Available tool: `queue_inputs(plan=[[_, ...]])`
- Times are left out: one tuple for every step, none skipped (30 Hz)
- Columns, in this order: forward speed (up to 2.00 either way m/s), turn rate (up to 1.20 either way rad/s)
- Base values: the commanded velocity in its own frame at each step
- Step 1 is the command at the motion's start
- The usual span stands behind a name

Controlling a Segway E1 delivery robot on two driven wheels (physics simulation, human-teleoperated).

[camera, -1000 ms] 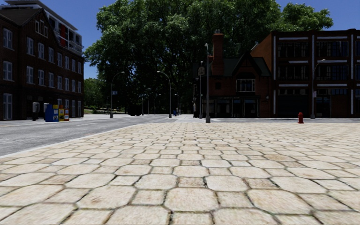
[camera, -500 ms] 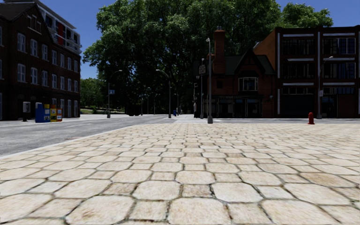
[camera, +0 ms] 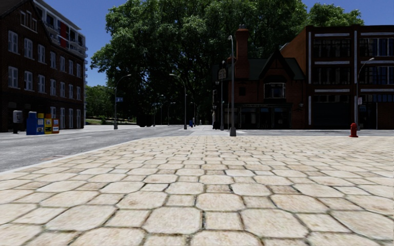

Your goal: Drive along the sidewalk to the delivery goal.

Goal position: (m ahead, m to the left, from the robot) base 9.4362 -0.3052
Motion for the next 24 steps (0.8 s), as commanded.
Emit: queue_inputs(plan=[[2.0,0.0],[2.0,0.0],[2.0,0.0],[2.0,0.0],[2.0,0.0],[2.0,0.0],[2.0,0.0],[2.0,0.0],[2.0,0.0],[2.0,0.0],[2.0,0.0],[2.0,0.0],[2.0,0.0],[2.0,0.0],[2.0,0.0],[2.0,0.0],[2.0,0.2],[2.0,0.2],[2.0,0.26],[2.0,0.28],[2.0,0.27],[2.0,0.27],[2.0,0.14],[2.0,0.0]])
